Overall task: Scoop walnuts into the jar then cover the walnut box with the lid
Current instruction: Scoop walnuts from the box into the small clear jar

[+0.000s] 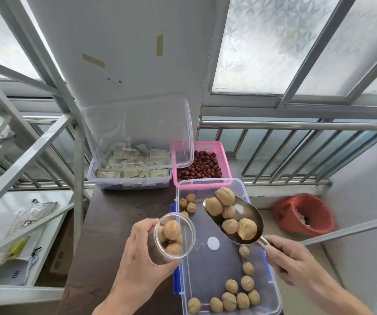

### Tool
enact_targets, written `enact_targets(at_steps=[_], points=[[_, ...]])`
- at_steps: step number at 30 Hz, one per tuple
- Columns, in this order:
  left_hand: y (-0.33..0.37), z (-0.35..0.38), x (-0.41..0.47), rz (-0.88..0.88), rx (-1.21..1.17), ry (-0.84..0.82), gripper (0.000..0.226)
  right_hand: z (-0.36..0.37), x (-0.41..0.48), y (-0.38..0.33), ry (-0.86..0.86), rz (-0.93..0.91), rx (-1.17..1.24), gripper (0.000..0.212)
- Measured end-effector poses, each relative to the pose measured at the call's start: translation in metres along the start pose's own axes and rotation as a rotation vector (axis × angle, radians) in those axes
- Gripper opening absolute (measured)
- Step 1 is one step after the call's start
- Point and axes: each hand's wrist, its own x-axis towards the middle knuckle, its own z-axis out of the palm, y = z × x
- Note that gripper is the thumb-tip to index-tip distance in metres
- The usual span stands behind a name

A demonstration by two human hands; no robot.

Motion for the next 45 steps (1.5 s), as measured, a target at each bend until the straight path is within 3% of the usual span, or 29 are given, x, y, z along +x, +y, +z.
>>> enact_targets(at_steps=[8,14,21,37,45], points=[[0.01,0.013,0.02,0.106,-0.005,-0.064,0.085,-0.035,-0.04,-0.097,-0.188,-0.078,-0.364,0.037],[0.013,0.019,0.025,0.128,-0.024,-0.112,0.085,-0.033,-0.034,-0.118,-0.248,-0.07,-0.749,0.028],[0.009,0.023,0.026,0.131,-0.044,-0.099,0.088,-0.035,-0.033,-0.137,-0.266,-0.048,-0.896,0.03],[0.007,0.027,0.032,0.01,-0.202,-0.043,0.09,-0.046,-0.036,-0.119,-0.247,-0.003,-0.615,0.024],[0.01,0.027,0.03,-0.006,-0.251,-0.041,0.088,-0.042,-0.037,-0.095,-0.258,0.078,-0.264,0.052]])
